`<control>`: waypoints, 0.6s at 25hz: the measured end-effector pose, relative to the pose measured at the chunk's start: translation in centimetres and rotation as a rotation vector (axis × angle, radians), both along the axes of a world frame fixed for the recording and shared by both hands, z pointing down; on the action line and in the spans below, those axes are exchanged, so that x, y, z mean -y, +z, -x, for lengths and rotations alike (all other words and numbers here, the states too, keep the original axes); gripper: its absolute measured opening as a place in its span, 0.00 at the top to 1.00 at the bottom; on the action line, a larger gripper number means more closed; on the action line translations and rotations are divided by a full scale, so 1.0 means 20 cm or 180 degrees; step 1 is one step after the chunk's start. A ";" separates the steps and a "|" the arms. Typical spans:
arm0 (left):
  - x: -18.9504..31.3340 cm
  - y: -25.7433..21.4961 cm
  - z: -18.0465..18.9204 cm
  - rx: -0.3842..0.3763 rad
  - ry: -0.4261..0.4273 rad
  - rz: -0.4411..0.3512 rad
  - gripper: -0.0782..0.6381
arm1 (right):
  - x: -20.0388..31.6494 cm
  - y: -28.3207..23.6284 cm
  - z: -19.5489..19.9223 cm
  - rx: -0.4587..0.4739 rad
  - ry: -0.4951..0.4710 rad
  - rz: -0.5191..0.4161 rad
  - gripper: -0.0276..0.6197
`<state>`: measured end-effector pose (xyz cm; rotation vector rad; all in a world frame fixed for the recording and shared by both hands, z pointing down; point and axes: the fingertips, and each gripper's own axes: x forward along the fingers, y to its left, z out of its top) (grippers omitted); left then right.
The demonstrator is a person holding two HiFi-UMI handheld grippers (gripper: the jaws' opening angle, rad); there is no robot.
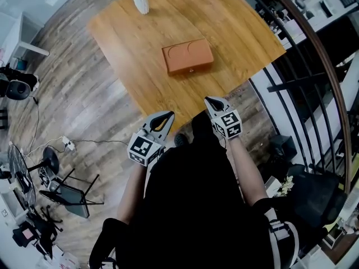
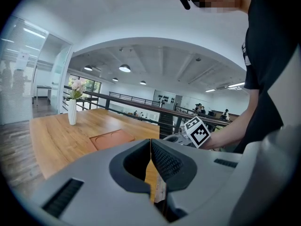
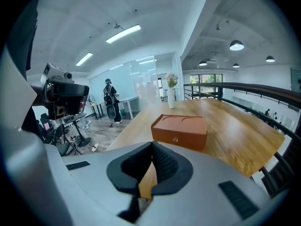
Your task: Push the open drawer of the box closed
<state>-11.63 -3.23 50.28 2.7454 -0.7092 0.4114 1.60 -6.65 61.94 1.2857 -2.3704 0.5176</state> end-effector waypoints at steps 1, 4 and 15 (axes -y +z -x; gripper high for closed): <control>-0.01 0.00 0.02 -0.0002 -0.0007 -0.0007 0.86 | -0.01 -0.03 0.01 -0.0015 -0.0002 -0.0051 0.93; -0.03 0.02 0.07 -0.0001 -0.0035 -0.0020 0.86 | -0.06 -0.10 0.04 -0.0101 -0.0034 -0.0210 0.93; -0.24 0.06 0.24 0.0013 -0.0094 0.0007 0.86 | -0.32 -0.15 0.18 -0.0284 -0.0117 -0.0371 0.93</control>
